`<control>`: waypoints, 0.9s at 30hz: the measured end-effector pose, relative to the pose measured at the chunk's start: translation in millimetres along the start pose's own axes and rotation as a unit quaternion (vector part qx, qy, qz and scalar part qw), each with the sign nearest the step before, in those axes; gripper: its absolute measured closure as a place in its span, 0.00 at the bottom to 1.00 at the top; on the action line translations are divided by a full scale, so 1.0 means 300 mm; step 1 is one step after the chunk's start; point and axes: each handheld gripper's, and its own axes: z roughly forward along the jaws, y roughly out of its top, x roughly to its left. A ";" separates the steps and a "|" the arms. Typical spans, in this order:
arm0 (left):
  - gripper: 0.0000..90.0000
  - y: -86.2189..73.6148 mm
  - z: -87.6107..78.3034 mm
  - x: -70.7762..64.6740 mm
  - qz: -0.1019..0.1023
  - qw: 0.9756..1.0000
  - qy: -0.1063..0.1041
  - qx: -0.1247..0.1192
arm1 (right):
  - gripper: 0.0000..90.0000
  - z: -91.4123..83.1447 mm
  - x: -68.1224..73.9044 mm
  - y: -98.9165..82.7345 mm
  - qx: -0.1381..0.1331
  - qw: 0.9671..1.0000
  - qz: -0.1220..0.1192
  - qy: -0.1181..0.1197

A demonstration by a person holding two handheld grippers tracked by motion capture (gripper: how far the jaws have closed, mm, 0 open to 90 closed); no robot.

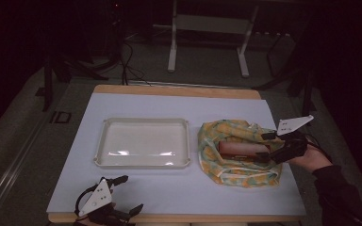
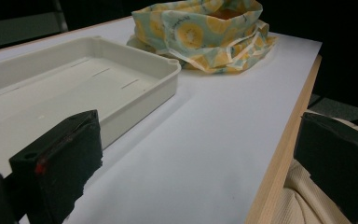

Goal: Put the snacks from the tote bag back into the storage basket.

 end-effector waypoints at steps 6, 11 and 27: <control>0.01 -0.001 0.001 0.003 -0.002 1.000 -0.001 0.000 | 0.31 0.041 -0.013 0.005 0.042 0.998 -0.044 -0.004; 0.01 -0.003 0.003 0.003 -0.001 1.000 -0.005 0.002 | 0.34 0.071 -0.020 0.015 0.067 0.995 -0.072 -0.008; 0.01 -0.002 0.004 0.010 -0.005 1.000 0.001 0.000 | 0.34 0.172 -0.069 -0.004 0.130 0.987 -0.096 0.005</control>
